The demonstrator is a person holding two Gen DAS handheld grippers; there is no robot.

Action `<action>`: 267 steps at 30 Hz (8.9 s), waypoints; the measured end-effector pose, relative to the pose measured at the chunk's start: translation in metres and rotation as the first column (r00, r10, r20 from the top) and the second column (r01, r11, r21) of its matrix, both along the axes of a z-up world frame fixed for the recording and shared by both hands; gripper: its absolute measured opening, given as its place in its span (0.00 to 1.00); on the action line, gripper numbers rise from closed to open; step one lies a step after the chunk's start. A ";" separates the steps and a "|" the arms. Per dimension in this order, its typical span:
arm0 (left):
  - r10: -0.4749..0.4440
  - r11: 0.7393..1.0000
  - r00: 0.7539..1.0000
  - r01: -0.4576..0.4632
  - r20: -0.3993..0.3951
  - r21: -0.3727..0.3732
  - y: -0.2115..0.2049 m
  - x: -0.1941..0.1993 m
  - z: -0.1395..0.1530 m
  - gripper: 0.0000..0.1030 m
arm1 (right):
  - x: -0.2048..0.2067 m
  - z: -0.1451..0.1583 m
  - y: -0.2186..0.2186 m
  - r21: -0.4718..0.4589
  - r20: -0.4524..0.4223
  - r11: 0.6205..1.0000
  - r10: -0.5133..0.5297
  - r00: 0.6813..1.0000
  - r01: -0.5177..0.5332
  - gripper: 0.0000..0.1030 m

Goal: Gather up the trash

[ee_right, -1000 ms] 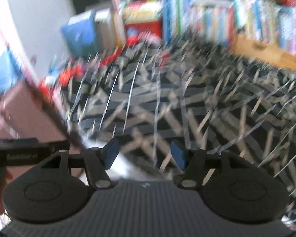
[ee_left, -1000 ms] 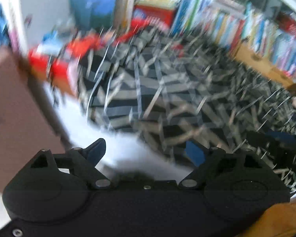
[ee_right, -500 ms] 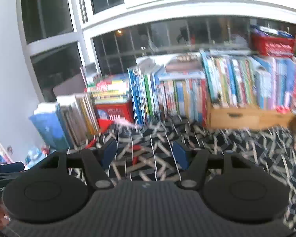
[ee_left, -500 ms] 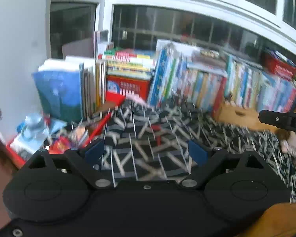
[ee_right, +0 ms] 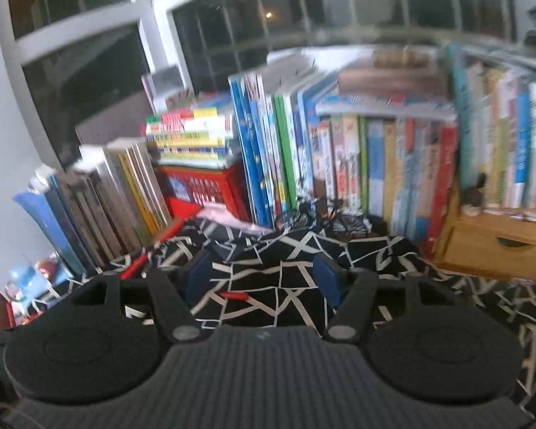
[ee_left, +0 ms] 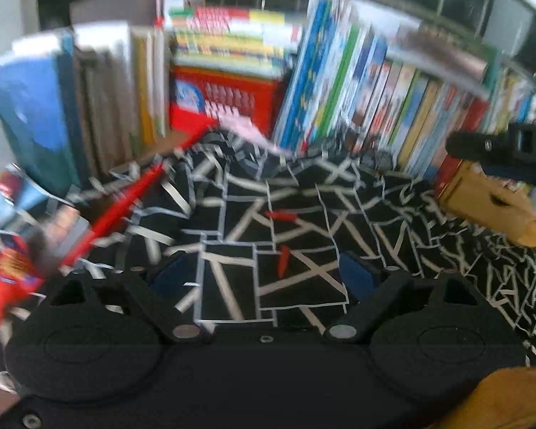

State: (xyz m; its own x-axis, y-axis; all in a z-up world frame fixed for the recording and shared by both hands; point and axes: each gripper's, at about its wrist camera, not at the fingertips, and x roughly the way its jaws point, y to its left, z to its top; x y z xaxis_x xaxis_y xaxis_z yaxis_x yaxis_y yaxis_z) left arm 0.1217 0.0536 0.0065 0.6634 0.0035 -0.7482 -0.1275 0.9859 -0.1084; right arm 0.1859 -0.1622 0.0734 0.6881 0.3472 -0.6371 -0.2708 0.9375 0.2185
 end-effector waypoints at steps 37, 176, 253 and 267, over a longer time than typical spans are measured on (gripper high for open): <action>0.152 0.988 0.980 -0.154 -0.133 -0.010 0.009 0.099 -0.116 0.09 | 0.121 -0.169 0.084 -0.067 -0.186 0.908 0.397 0.899 -0.414 0.54; 0.201 0.976 0.934 -0.216 -0.295 -0.017 0.056 -0.462 -0.056 0.09 | -0.450 -0.063 0.107 -0.008 -0.252 0.897 0.426 0.869 -0.442 0.14; 0.151 0.983 0.868 -0.183 -0.473 -0.021 0.120 -0.443 -0.189 0.79 | -0.437 -0.173 0.151 -0.031 -0.483 0.965 0.215 0.849 -0.261 0.64; 0.150 0.984 0.867 -0.177 -0.475 -0.012 0.118 -0.444 -0.189 0.79 | -0.439 -0.173 0.150 -0.035 -0.481 0.968 0.203 0.853 -0.250 0.66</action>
State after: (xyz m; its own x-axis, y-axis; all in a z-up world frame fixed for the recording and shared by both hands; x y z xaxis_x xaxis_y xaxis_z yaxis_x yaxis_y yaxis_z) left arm -0.3220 0.1717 -0.1825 0.2268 0.0320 -0.9734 -0.3353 0.9409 -0.0472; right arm -0.2527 -0.0121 -0.0995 0.2082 0.3798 -0.9013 -0.3651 0.8851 0.2886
